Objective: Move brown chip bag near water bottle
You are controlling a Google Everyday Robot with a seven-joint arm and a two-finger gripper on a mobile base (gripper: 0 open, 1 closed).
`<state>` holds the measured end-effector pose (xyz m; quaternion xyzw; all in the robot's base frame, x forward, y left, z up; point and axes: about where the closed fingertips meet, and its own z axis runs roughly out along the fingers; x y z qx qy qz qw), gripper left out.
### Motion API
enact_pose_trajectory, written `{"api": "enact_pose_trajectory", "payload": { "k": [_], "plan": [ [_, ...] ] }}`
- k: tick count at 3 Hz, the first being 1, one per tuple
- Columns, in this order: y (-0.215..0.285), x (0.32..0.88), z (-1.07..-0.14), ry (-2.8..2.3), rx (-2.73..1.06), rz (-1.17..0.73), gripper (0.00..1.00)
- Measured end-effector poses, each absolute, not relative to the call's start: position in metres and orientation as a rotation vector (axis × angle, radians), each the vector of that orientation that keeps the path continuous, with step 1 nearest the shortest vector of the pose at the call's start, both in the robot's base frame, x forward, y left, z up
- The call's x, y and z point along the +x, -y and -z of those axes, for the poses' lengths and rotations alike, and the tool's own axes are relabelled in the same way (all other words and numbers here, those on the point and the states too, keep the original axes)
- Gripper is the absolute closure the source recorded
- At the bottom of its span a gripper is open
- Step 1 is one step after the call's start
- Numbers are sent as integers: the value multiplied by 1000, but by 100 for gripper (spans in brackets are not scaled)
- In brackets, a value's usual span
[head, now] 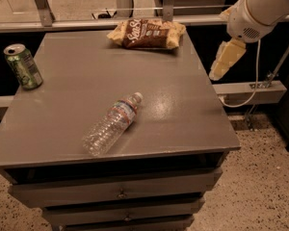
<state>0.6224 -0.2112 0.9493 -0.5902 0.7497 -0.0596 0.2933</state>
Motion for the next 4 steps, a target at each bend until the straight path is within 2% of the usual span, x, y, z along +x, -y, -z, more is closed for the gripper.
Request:
{"api": "enact_pose_trajectory", "payload": {
  "k": [2, 4],
  "plan": [
    [211, 624, -950, -1993, -1540, 139, 0],
    [192, 700, -931, -1938, -1307, -12, 0]
  ]
}}
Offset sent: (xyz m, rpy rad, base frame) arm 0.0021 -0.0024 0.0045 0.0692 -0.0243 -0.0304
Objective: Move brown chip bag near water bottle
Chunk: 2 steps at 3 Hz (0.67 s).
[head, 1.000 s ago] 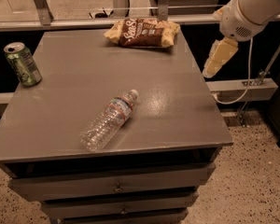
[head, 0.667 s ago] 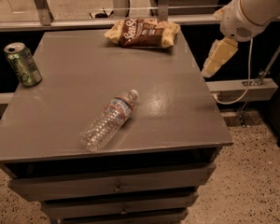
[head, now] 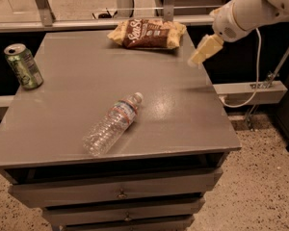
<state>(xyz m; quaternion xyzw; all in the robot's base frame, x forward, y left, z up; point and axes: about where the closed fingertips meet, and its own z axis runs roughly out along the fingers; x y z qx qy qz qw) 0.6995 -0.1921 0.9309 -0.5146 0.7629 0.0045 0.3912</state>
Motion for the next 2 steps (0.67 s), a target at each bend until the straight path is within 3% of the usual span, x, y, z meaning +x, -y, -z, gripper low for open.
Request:
{"api": "enact_pose_trajectory", "payload": {
  "k": [2],
  "plan": [
    [157, 785, -923, -1855, -1131, -198, 0]
  ]
}}
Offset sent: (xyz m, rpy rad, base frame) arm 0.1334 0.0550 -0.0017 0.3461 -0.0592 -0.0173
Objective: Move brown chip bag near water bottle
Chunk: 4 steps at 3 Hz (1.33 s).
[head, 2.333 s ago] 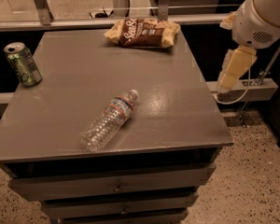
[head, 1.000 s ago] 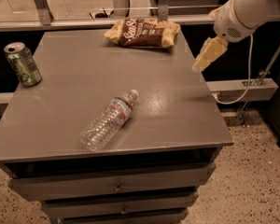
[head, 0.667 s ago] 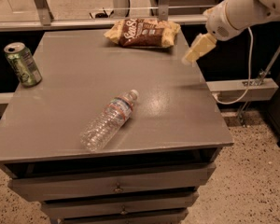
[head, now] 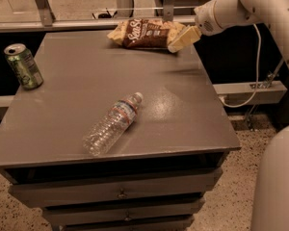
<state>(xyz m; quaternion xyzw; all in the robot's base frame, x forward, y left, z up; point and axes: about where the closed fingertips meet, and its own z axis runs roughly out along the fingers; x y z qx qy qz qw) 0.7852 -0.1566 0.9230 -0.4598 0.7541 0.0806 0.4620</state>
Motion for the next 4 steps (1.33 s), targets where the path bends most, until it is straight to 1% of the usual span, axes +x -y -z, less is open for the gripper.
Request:
{"api": "enact_pose_trajectory", "payload": {
  "k": [2, 3, 4],
  "plan": [
    [117, 848, -902, -1867, -1055, -204, 0],
    [108, 863, -890, -1894, -1036, -211, 0],
    [102, 872, -875, -1931, -1026, -222, 26]
  ]
}}
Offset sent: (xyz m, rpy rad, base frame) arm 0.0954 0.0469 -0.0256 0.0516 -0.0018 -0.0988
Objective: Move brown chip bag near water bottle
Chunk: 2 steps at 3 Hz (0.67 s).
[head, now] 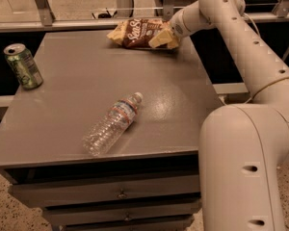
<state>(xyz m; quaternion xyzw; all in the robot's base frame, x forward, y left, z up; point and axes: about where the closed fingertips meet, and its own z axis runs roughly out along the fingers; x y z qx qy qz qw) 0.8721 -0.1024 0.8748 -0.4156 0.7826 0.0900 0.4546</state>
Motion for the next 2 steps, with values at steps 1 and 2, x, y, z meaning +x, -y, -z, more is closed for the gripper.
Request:
{"api": "enact_pose_trajectory", "payload": {
  "k": [1, 2],
  "plan": [
    [102, 875, -872, -1934, -1025, -220, 57],
    [103, 875, -877, -1922, -1027, -213, 80]
  ]
}}
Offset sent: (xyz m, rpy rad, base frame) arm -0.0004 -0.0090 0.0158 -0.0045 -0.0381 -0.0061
